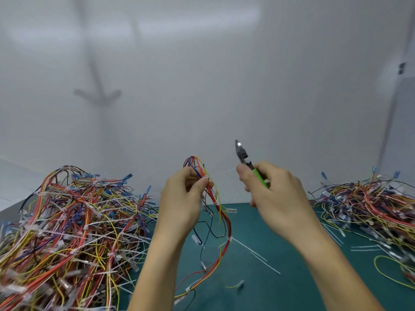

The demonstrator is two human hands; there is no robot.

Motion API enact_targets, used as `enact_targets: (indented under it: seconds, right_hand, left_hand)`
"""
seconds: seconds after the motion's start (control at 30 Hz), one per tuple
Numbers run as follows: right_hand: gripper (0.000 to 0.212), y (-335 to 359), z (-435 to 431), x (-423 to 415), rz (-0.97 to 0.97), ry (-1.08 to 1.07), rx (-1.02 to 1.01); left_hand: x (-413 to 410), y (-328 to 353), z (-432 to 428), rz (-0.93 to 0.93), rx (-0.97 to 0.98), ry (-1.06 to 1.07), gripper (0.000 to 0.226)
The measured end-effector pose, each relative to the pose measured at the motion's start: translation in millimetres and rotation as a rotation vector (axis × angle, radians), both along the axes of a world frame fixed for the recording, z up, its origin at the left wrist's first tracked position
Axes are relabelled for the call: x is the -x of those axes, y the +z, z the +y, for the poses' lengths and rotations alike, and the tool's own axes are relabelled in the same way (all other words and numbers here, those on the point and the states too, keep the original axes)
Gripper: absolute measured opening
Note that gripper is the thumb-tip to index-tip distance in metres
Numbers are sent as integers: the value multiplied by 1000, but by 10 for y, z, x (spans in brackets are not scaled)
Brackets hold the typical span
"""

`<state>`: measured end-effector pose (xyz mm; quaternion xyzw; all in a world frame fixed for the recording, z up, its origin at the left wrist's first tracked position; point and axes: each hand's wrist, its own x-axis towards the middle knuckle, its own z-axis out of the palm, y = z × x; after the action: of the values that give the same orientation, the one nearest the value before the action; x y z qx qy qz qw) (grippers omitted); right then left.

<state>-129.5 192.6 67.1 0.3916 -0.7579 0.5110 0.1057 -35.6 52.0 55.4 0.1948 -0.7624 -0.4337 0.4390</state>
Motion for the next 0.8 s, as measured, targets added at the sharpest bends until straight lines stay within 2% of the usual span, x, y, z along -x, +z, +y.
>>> enact_targets:
  seconds: [0.13,0.3,0.8]
  right_hand:
    - [62,18,-14,-85,-48,183,-172]
    - [62,-72,-44,-109,-46,181,-385]
    - [63,-100,-102,-115,-81,122,-310]
  left_hand:
    - [-5,-5,-25,20,-13,55,12]
    - [-10,-5,-17,22,6,66,13]
    - [-32,36,-7,29,64,56,13]
